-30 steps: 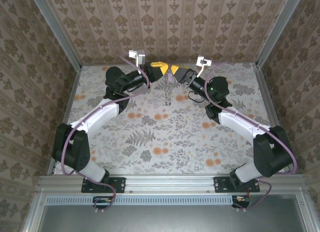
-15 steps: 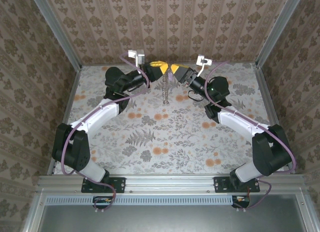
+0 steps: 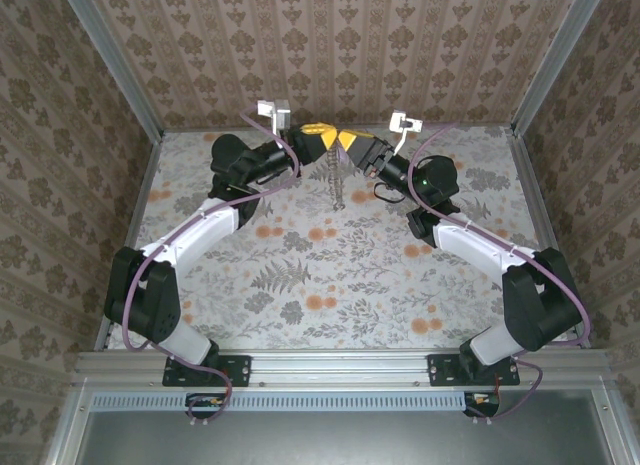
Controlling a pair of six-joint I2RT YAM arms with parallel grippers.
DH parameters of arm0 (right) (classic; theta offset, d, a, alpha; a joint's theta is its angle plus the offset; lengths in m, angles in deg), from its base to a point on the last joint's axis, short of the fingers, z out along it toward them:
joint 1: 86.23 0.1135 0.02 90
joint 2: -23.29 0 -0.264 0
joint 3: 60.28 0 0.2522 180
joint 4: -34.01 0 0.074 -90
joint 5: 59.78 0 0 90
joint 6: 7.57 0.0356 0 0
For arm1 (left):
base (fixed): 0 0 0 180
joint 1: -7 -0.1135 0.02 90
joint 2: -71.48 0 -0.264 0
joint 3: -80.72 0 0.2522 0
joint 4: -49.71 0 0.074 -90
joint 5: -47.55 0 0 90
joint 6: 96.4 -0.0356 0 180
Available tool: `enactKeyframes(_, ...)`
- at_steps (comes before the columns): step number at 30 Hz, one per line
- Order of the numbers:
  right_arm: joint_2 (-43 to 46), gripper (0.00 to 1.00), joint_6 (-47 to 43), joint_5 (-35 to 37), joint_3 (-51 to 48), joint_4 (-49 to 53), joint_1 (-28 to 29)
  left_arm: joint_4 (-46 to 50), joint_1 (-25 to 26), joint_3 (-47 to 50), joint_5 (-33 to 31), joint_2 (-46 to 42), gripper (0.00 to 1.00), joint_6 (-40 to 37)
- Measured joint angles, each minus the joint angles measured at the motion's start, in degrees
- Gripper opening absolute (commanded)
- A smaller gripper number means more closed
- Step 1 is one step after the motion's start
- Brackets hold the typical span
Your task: Put the keys on the keyring
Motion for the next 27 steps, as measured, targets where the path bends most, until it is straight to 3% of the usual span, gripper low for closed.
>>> enactKeyframes(4, 0.0, 0.0, -0.1, -0.3, 0.0, 0.0, 0.0, 0.0, 0.0, 0.0, -0.2, 0.0, 0.0, 0.0)
enactKeyframes(12, 0.0, 0.0, -0.9, -0.7, 0.0, 1.3, -0.2, 1.0, -0.1, 0.0, -0.3, 0.0, 0.01, 0.0)
enactKeyframes(15, 0.1, 0.0, -2.6, -1.4, 0.6, 4.3, -0.6, 3.1, -0.8, 0.0, -0.3, 0.0, 0.2, -0.1)
enactKeyframes(20, 0.9, 0.0, -7.5, -4.6, 3.0, 15.6, -1.9, 7.2, -5.1, -0.1, 0.0, -0.7, 0.43, -0.2)
enactKeyframes(27, 0.8, 0.0, -18.0, -12.0, 13.4, 35.0, -5.2, 22.3, -9.7, -5.7, 3.5, -2.4, 0.58, -6.1)
